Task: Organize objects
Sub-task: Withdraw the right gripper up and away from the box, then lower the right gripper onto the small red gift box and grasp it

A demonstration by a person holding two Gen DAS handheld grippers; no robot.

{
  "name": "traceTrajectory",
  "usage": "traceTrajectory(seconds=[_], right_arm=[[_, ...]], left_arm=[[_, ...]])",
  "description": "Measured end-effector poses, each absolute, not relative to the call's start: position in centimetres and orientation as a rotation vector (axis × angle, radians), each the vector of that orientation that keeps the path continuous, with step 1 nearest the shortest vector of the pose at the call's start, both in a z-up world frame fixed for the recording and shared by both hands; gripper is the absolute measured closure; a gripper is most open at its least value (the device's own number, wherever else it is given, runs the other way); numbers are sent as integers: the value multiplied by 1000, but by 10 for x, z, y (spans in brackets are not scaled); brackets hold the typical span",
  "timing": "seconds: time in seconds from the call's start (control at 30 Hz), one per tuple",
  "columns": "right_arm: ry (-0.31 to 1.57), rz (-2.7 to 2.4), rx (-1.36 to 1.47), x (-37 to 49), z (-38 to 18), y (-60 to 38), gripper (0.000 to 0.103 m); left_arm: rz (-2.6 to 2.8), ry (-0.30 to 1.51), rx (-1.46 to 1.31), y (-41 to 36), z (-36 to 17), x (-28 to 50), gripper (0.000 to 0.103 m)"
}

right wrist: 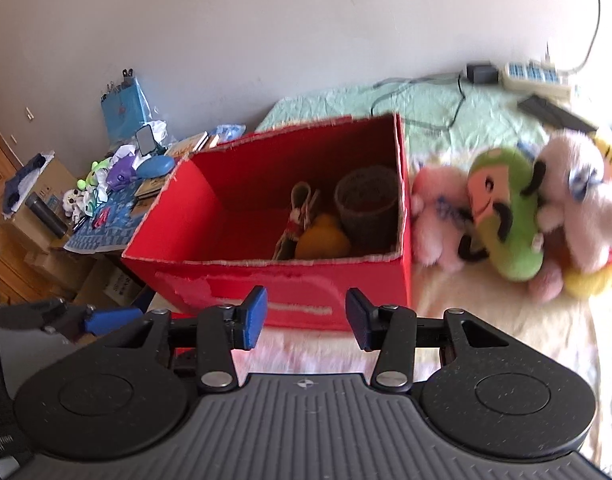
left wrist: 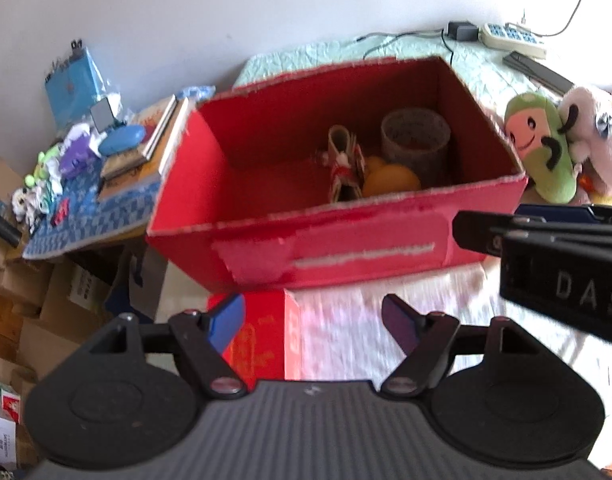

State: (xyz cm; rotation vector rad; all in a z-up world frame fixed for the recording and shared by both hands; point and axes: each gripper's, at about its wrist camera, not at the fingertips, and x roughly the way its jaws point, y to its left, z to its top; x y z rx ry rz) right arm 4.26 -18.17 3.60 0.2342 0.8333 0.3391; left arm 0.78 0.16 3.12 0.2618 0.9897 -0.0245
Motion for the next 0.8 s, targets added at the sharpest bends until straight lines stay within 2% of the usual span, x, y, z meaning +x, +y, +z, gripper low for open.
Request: traceTrajectory(seconds=[0.17,0.23,0.4,0.8], right_arm=[[886,345,238,41,22,-178,56],[910,350,249,41,16,-178,62],[963,375,280,42,9,-173,67],[1040,446,298,50,-3,-138,68]], left_arm=[[-6,1023,260,4,20,4,25],[3,1030,266,5,17,2,24],[25,1055,257,12,13,0,24],[54,1094,202,50,3,1,20]])
